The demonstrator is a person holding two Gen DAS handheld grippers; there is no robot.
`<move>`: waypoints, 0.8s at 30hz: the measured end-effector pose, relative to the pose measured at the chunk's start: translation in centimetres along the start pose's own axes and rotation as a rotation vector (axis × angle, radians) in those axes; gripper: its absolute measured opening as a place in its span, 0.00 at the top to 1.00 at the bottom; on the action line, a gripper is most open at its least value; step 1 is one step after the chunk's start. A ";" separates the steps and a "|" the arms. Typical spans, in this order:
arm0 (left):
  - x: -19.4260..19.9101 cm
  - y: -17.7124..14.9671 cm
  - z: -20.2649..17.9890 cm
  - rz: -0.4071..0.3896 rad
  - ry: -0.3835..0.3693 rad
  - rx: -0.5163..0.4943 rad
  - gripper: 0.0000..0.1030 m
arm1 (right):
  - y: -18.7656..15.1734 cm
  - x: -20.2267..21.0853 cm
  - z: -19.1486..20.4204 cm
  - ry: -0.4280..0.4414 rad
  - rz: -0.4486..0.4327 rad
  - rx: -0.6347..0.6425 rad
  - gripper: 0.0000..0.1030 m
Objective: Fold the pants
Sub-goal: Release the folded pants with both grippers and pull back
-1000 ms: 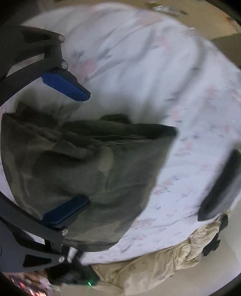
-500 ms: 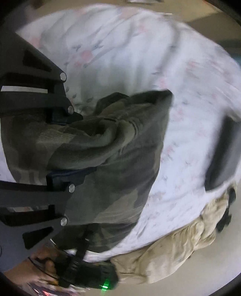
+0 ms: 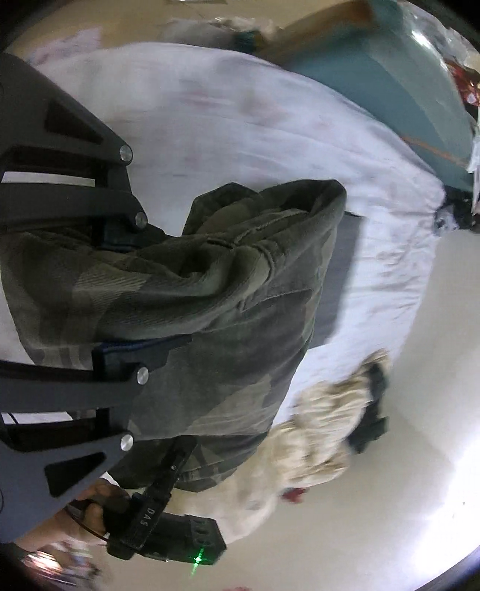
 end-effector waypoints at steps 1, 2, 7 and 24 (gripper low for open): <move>-1.0 2.1 0.1 -0.017 0.003 0.000 0.71 | 2.5 -1.4 -0.1 -0.004 -0.005 -0.003 0.67; -2.1 4.4 0.3 -0.034 0.004 -0.005 0.71 | 4.8 -2.5 -0.1 -0.014 -0.012 -0.002 0.67; -11.5 12.4 4.3 -0.027 0.141 -0.009 0.51 | 14.8 -9.1 -2.6 -0.188 -0.042 0.027 0.42; -3.7 7.3 2.8 -0.275 0.355 -0.235 0.21 | 9.8 -5.5 -0.4 -0.307 -0.126 0.190 0.24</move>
Point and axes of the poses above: each gripper's, at about its wrist camera, not at the fingertips, and x roughly against the way its jaws point, z to its left, y to its top, the point moved 5 cm from there along -x, roughly the way its jaws point, and after that the axes turned 1 degree about -z, right-handed, at the moved point
